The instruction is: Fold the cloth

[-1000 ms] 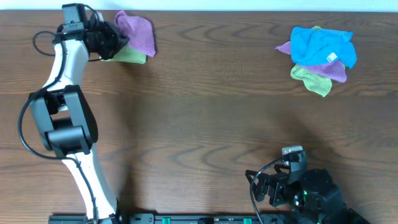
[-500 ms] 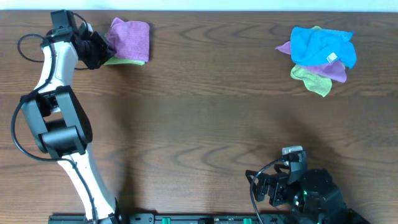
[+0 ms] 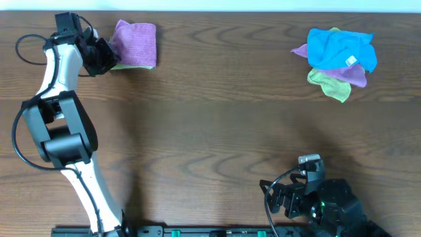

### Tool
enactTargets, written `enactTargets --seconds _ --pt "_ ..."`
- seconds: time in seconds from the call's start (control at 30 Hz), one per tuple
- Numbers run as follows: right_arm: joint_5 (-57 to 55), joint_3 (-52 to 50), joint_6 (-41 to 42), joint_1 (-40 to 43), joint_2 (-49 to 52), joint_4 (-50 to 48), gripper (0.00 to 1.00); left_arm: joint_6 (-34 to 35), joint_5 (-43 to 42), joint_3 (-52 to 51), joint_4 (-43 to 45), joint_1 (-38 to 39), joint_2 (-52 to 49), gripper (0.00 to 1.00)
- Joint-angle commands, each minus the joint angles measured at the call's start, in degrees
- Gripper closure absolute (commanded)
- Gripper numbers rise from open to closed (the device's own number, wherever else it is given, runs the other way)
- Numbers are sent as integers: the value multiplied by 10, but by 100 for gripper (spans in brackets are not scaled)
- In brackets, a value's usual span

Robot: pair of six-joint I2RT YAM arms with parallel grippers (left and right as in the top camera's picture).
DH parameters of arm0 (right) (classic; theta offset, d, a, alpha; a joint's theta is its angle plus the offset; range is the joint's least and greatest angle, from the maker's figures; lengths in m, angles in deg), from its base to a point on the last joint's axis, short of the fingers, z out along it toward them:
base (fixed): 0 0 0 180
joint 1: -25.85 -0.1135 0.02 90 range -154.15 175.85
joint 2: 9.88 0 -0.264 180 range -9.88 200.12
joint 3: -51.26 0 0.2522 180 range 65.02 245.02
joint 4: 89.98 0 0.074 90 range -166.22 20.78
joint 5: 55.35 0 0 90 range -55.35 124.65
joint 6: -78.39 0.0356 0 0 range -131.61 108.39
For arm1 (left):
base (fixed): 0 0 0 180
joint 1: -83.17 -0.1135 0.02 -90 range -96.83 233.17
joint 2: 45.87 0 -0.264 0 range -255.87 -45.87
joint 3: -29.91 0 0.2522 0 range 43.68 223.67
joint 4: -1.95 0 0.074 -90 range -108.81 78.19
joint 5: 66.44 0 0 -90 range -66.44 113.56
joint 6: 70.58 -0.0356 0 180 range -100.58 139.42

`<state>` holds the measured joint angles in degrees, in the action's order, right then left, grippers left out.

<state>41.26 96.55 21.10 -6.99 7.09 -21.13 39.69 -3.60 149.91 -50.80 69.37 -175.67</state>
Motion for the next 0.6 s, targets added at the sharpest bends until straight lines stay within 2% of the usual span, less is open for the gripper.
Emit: enactTargets --seconds 0.0,0.07,0.17,0.2,0.57 --pt "-4 -2 7 7 -4 0 1 -23 25 13 -3 -3 2 67" --pt "-4 -2 7 7 -4 0 1 -23 26 13 -3 -6 3 46" --pt "-3 -2 7 7 -4 0 1 -23 35 13 -3 -11 8 2" --pt "-4 -2 7 7 -4 0 1 -23 39 13 -3 -12 12 5" --pt "-4 -2 7 7 -4 0 1 -36 49 13 -28 -12 87 5"
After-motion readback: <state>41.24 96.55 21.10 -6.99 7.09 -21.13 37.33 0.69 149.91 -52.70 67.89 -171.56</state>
